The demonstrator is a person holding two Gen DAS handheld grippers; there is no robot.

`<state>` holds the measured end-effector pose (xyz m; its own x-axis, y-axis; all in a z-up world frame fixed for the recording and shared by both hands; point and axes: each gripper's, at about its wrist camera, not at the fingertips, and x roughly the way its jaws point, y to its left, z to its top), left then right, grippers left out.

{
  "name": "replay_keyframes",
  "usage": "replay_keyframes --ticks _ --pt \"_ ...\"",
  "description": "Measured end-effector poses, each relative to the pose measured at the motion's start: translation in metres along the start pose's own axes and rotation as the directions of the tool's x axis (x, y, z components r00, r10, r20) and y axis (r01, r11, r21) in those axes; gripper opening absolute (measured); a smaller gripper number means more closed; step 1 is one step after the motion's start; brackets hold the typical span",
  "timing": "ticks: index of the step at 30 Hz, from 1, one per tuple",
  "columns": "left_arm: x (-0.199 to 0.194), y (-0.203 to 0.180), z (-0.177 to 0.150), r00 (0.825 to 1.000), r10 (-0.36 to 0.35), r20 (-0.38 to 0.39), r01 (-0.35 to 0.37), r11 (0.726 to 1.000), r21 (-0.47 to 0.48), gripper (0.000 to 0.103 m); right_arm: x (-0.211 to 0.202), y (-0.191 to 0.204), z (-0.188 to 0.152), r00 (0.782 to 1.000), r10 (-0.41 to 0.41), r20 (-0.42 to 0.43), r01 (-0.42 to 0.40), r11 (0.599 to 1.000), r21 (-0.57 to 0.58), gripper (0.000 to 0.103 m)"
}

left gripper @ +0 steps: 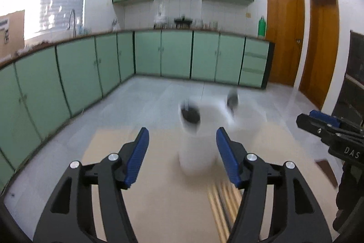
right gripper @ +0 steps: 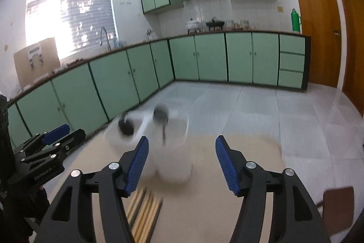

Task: Organize utensils
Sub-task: 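Move both tools back down to the chopstick bundle, then grasp a black chopstick from the bundle with the right tool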

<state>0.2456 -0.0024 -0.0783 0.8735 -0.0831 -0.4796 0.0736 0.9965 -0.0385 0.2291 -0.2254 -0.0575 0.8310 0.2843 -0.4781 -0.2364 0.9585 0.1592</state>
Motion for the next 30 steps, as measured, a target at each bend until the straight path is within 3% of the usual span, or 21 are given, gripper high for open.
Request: replay_keyframes --ticks 4,9,11,20,25,30 --pt "-0.021 0.0 -0.054 0.991 0.01 -0.136 -0.01 1.0 0.0 0.065 -0.027 0.013 -0.059 0.994 -0.015 -0.105 0.017 1.0 0.021 0.062" --pt "-0.041 -0.002 -0.117 0.953 0.009 -0.302 -0.01 1.0 -0.002 0.065 -0.048 0.03 -0.12 0.975 -0.034 -0.22 0.034 0.999 -0.004 0.061" --pt "-0.047 -0.006 -0.133 0.943 0.015 -0.332 -0.011 1.0 0.014 0.065 -0.053 0.035 -0.136 0.966 -0.035 -0.256 0.032 0.999 -0.014 0.061" --pt "-0.058 -0.016 -0.148 0.925 0.017 -0.379 -0.015 1.0 0.008 0.067 -0.063 0.053 -0.159 0.948 0.008 -0.317 -0.02 0.999 -0.034 0.056" --pt "-0.061 -0.022 -0.149 0.927 0.018 -0.376 -0.013 1.0 0.015 0.068 -0.059 0.064 -0.17 0.934 -0.018 -0.357 -0.016 0.996 -0.093 0.053" --pt "-0.061 -0.023 -0.15 0.926 0.019 -0.377 -0.015 1.0 0.012 0.069 -0.06 0.057 -0.168 0.936 -0.058 -0.347 0.026 0.995 -0.097 0.053"
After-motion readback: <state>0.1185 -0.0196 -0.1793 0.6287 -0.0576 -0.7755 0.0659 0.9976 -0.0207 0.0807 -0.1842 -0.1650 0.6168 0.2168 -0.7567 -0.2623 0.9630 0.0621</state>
